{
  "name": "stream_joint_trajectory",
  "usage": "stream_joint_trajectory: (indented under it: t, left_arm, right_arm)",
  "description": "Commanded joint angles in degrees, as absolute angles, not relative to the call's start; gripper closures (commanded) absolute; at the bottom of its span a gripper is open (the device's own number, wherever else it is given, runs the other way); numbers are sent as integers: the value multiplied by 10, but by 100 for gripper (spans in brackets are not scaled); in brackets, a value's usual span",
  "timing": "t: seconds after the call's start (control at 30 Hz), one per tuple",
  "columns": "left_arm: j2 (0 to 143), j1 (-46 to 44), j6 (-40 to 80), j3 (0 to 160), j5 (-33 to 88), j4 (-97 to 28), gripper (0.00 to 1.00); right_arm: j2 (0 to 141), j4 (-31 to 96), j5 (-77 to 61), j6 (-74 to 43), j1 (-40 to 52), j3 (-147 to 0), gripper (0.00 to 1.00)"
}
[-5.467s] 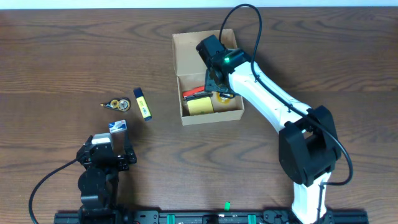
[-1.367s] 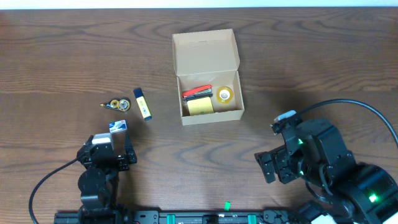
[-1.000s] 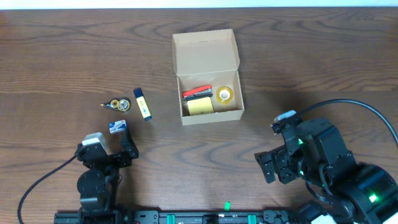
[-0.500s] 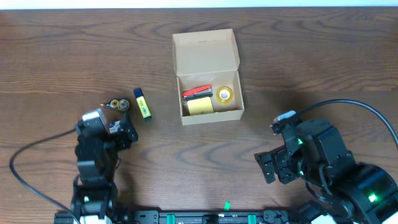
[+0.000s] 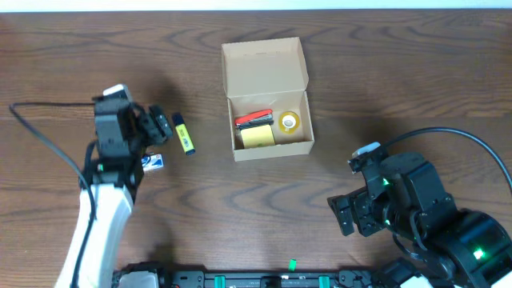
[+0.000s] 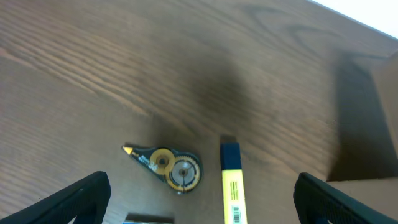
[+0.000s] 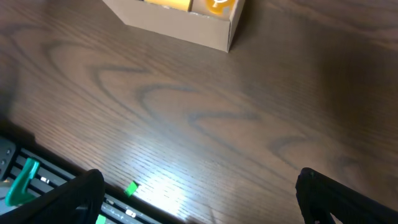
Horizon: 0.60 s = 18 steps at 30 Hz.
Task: Pack container
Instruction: 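Reach the left gripper toward the correction tape dispenser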
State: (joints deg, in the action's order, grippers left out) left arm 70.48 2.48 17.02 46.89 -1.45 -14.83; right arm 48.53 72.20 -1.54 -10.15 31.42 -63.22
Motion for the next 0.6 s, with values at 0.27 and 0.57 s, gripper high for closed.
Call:
stream_joint_trajectory:
  t: [0.27,0.57]
  left_arm:
    - [815,27,350,577,-29,-182,5]
    - [839,38,438,597,-2,-210,4]
  right_arm:
    - [484,723,-15,-102,318,-631,1]
    - [484,722,-15,-102,318,-631,1]
